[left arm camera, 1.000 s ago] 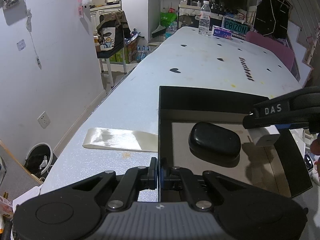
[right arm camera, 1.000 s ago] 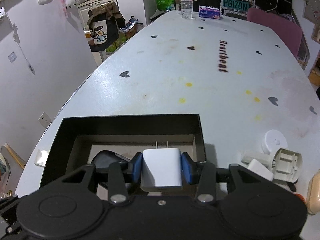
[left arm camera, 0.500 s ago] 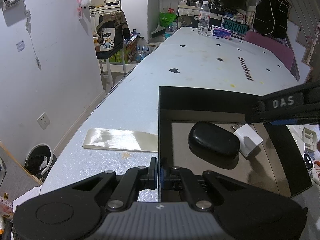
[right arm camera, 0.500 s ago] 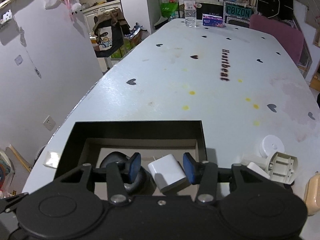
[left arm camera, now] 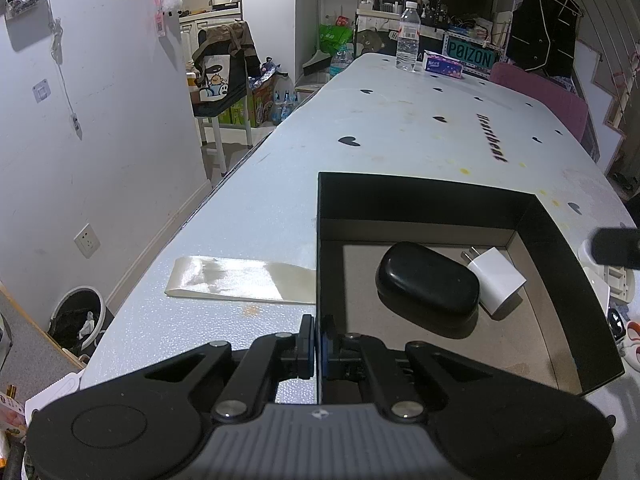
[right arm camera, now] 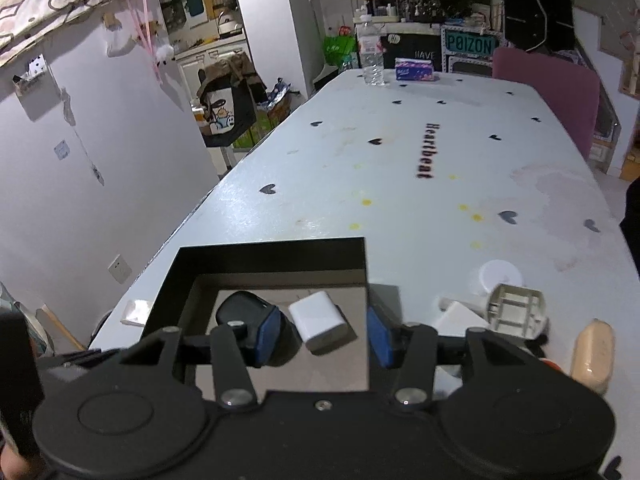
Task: Organize rigid objects
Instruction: 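Move the right gripper back to the orange-handled scissors and grasp them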
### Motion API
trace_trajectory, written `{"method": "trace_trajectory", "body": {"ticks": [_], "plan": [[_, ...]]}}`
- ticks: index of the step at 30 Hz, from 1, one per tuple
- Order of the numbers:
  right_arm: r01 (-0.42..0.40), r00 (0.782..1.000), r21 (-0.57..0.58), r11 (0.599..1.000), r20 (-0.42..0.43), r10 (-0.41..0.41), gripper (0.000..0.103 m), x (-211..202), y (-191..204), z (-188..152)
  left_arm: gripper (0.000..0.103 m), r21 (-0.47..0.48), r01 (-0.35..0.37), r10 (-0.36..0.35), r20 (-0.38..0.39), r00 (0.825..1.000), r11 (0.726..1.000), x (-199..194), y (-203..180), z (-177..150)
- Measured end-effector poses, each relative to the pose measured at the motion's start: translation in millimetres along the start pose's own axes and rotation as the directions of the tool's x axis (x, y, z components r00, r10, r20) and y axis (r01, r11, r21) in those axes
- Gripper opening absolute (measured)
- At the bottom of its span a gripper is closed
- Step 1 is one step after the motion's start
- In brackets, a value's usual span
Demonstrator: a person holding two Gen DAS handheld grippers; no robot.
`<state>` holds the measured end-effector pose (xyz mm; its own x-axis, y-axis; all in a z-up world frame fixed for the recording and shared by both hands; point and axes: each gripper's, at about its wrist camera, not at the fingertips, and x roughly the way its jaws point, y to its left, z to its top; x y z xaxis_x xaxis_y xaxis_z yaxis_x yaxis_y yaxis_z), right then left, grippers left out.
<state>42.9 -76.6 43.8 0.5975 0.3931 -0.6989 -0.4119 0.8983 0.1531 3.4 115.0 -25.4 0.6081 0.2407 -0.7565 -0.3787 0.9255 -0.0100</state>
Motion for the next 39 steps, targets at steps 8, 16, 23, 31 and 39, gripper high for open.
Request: {"method": "trace_trajectory", "body": {"ticks": [8,16,23,31,39], "plan": [[0.056,0.997,-0.022,0.998,0.05,-0.055,0.082,-23,-13,-20,0.003,0.001,0.0,0.0,0.0,1.0,1.0,0,0,0],[0.124,0.983,0.007,0.992,0.136,-0.124,0.098,-47,-34,-37,0.003,0.004,-0.003,0.003,0.0,1.0,1.0,1,0,-1],[0.19,0.97,0.045,0.981,0.148,-0.195,0.099,-56,-61,-50,0.003,0.004,-0.003,0.003,0.001,1.0,1.0,0,0,-1],[0.27,0.956,0.105,0.957,0.094,-0.28,0.099,-35,-96,-72,0.003,0.004,-0.002,0.002,0.001,1.0,1.0,1,0,-1],[0.29,0.947,0.148,0.946,0.102,-0.306,0.098,-16,-115,-92,0.003,0.004,-0.002,0.002,0.0,1.0,1.0,1,0,-1]]}}
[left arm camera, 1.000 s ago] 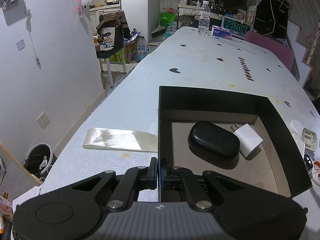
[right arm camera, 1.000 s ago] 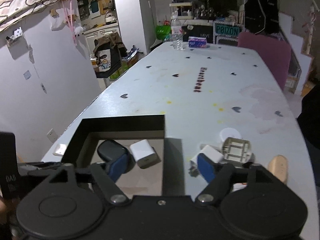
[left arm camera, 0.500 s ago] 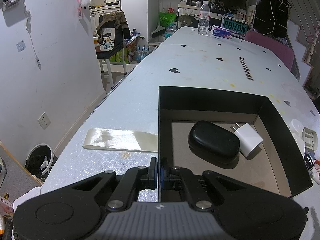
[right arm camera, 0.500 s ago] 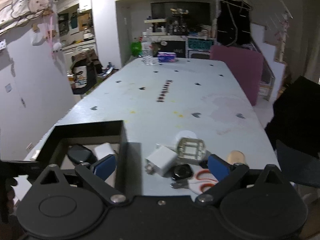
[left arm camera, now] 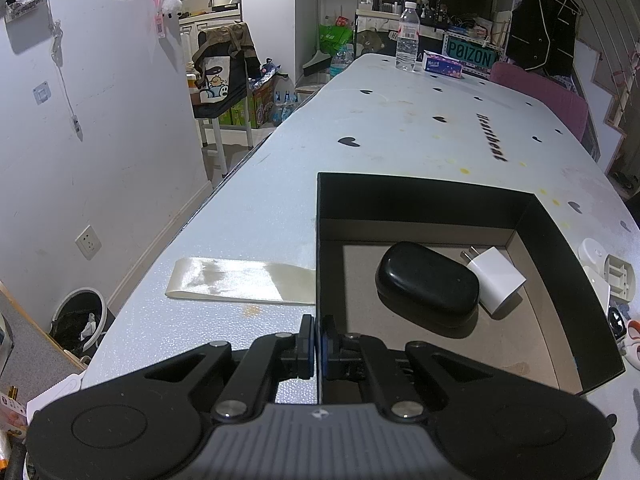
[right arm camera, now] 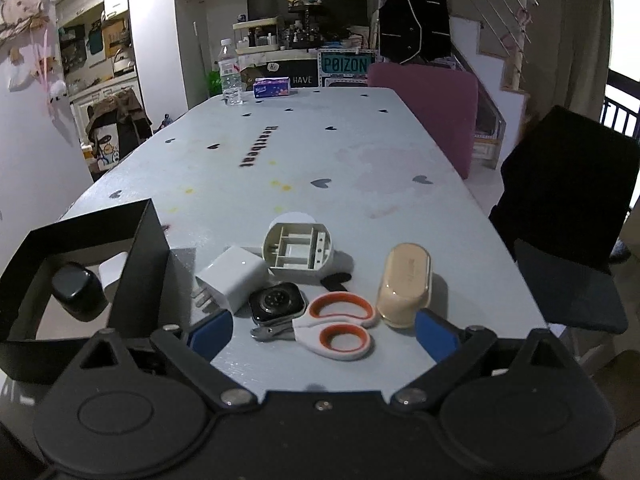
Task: Organize rigid objects
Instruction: 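Move the right gripper back to the orange-handled scissors and grasp them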
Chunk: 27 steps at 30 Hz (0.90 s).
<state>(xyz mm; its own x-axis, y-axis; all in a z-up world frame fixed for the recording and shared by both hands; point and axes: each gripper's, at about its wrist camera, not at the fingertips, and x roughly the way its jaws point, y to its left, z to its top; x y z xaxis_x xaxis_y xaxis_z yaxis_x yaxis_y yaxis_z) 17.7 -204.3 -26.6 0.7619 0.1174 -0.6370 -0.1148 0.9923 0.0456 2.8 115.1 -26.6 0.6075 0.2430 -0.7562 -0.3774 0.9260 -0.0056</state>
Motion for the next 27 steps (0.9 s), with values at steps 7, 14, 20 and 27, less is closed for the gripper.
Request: {"method": "trace_trajectory", "body": {"ticks": [7,14,20,27], "plan": [[-0.002,0.999,0.014,1.0,-0.042,0.002,0.095,21,-7,-11,0.003,0.001,0.0,0.0,0.001,1.0,1.0,0,0,0],[-0.015,0.997,-0.057,0.998,-0.074,0.01,0.094,40,3,-10,0.003,0.0,-0.001,0.001,0.0,1.0,1.0,0,0,0],[-0.054,0.988,-0.042,0.998,-0.147,0.047,0.095,63,1,-3,0.003,0.0,0.0,0.0,0.0,1.0,1.0,0,0,0],[-0.048,0.991,-0.052,0.997,-0.131,0.041,0.1,68,12,-7,0.003,0.001,-0.002,0.002,0.001,1.0,1.0,0,0,0]]}}
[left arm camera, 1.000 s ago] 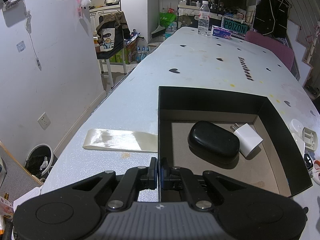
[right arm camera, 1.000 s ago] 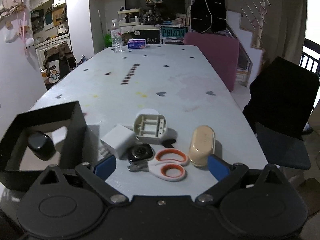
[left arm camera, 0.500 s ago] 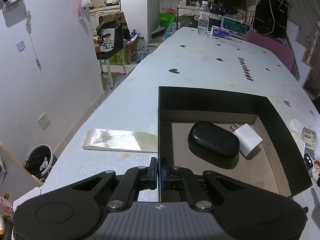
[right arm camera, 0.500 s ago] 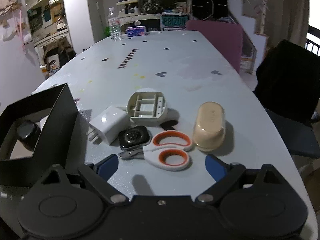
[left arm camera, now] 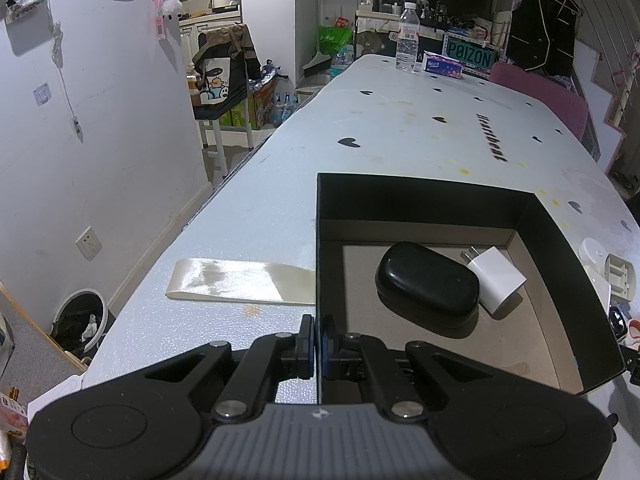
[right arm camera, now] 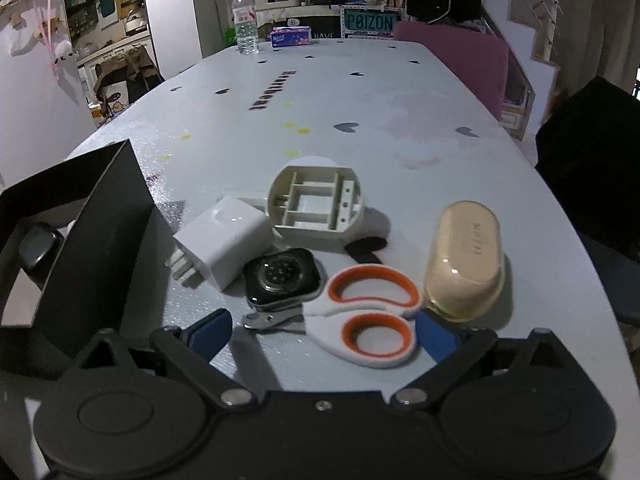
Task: Organize rigid objects
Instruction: 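Move the right gripper back to the orange-handled scissors and grasp them, then carry the scissors into the black box and open the right gripper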
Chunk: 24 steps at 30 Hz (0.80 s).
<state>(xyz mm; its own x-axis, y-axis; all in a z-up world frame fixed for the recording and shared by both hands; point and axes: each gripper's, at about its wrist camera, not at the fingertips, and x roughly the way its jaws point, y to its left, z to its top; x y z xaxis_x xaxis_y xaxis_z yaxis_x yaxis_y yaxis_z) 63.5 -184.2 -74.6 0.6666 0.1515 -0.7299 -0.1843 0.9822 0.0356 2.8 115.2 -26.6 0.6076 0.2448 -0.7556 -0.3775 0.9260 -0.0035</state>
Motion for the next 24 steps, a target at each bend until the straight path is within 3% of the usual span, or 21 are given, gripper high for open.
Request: {"method": "trace_trajectory", "body": {"ticks": [5,7,18,24], "plan": [[0.012,1.0,-0.035,0.999,0.009,-0.011,0.099,-1,2,-2,0.003,0.0,0.0,0.0,0.0,1.0,1.0,0,0,0],[0.019,1.0,-0.025,0.999,0.012,-0.019,0.094,-2,0,-1,0.003,0.0,0.0,0.0,0.0,1.0,1.0,0,0,0],[0.016,1.0,-0.059,0.998,0.024,-0.015,0.093,-20,8,-13,0.002,0.001,0.0,0.0,0.0,1.0,1.0,0,0,0],[-0.01,0.996,0.002,1.0,0.089,0.009,0.093,-49,6,-14,0.003,-0.001,0.001,-0.001,0.001,1.0,1.0,0,0,0]]}}
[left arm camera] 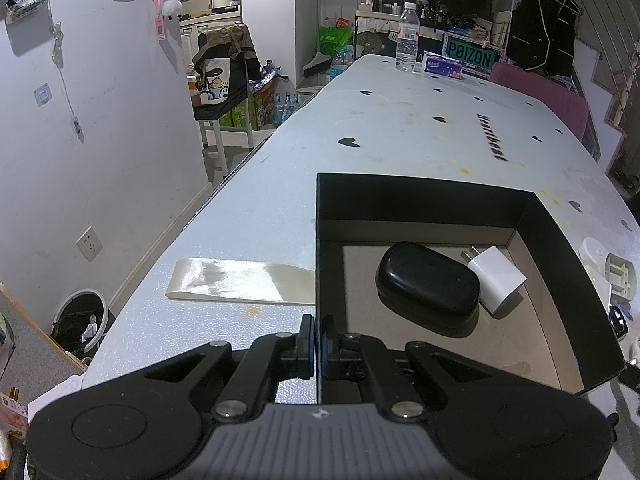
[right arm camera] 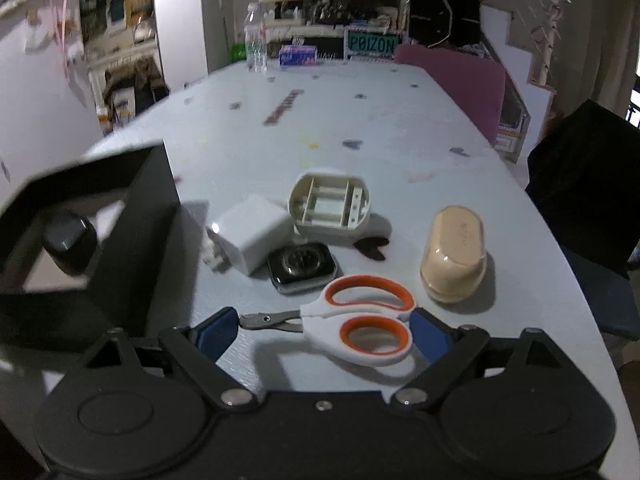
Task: Organize rigid objects
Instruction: 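Carry the scissors into the black box and open the right gripper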
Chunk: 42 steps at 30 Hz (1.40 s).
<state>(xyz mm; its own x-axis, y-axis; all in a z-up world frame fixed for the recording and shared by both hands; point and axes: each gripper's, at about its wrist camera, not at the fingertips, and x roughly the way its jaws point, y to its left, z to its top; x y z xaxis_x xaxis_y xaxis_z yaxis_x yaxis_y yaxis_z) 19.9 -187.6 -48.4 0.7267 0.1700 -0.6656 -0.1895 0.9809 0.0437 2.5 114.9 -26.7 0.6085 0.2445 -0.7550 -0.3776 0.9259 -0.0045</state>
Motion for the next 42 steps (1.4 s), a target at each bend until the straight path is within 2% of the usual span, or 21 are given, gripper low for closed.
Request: {"method": "trace_trajectory", "body": {"ticks": [3,8,14,19,26,30,42], "plan": [[-0.024,0.999,0.028,0.999,0.039,0.023,0.093,-17,2,5,0.003,-0.005,0.0,0.0,0.003,1.0,1.0,-1,0,1],[-0.104,0.991,0.011,0.994,0.08,0.103,0.093,-37,22,21,0.002,-0.004,-0.004,0.004,0.006,1.0,1.0,-3,-1,1],[-0.212,0.973,-0.066,0.975,0.078,0.217,0.093,-43,70,43,0.002,-0.005,-0.002,0.002,0.007,1.0,1.0,-3,-1,1],[-0.281,0.958,-0.122,0.952,0.028,0.286,0.093,-31,112,59,0.003,-0.008,0.0,0.0,0.007,1.0,1.0,-4,-1,1],[-0.294,0.956,-0.212,0.932,-0.061,0.287,0.093,-13,146,56,0.004,-0.019,0.011,-0.011,0.007,1.0,1.0,-3,1,1],[-0.292,0.956,-0.222,0.93,-0.091,0.279,0.093,-4,148,53,0.004,-0.028,0.018,-0.018,0.007,1.0,0.999,-2,3,1],[-0.337,0.937,-0.201,0.92,-0.163,0.308,0.095,1,142,44,0.004,-0.03,0.02,-0.02,0.005,1.0,0.999,-1,3,0]]}}
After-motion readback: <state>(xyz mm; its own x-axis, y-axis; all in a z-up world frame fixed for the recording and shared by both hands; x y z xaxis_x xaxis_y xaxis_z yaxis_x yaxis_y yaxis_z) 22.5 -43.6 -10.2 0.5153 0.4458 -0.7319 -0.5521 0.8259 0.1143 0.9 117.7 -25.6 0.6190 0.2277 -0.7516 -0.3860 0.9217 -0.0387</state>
